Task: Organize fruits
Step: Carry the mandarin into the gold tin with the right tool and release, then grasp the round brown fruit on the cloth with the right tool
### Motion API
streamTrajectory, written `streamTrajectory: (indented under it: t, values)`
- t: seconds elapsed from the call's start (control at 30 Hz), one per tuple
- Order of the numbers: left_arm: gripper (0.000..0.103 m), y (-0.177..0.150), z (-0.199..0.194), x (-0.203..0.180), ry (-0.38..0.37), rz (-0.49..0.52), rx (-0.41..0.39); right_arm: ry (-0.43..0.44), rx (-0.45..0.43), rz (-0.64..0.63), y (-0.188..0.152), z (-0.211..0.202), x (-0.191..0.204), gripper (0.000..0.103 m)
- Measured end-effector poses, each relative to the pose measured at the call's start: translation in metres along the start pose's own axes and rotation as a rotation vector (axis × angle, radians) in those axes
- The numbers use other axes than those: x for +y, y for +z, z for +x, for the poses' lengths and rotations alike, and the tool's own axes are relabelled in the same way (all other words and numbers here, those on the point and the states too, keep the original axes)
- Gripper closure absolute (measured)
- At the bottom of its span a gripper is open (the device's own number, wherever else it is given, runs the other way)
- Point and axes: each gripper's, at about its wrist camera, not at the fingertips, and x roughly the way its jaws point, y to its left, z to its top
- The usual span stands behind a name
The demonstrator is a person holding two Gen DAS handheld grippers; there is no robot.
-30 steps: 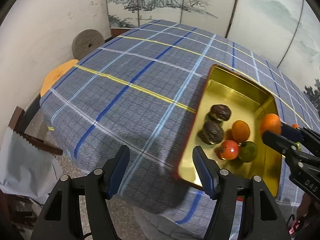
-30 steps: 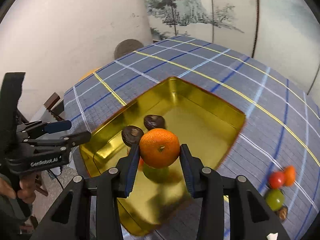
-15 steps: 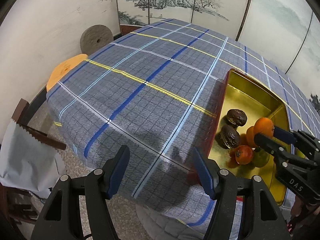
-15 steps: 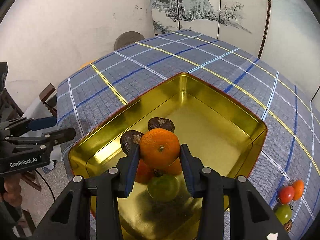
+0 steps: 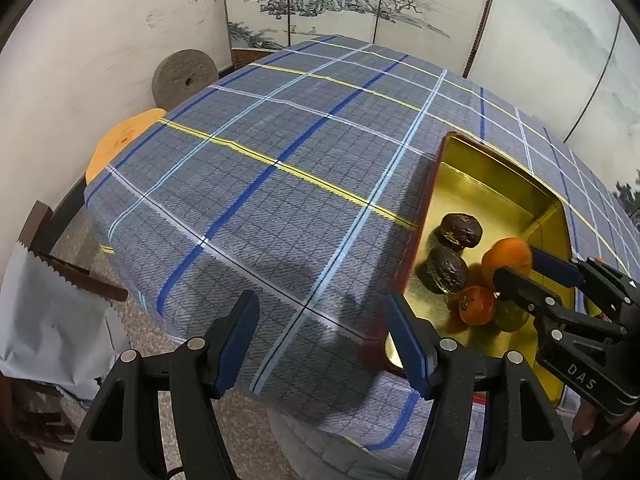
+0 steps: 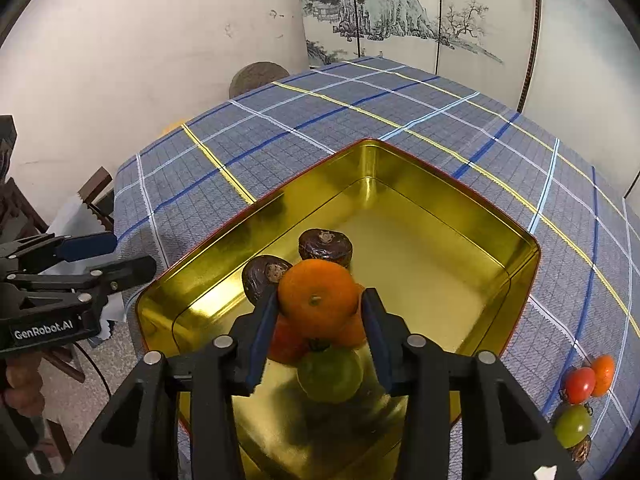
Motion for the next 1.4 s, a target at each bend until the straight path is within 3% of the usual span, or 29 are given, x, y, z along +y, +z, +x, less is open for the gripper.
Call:
streamTrajectory:
  t: [0.4,0.73,1.07,1.4]
  values:
    - [0.037,0.003,-0.008,-0.023,-0.032,0.044,-0.019,0.007,-0.072,0.035,-0.004,-0.035,-0.009,0.057]
    - [0.037,0.004,-0.014,-0.08,-0.111,0.148,-0.031,-0.127,-0.141,0.149,-0.047,-0.098,-0.064,0.057]
    - [0.037,0.001,-0.016,-0.153,-0.197,0.285,-0.024,-0.308,-0.052,0.306,-0.122,-0.12,-0.143,0.057]
    - [0.037,-0.006,-0.013,-0.206,-0.255,0.373,0.002,-0.313,-0.013,0.354,-0.147,-0.103,-0.178,0.057]
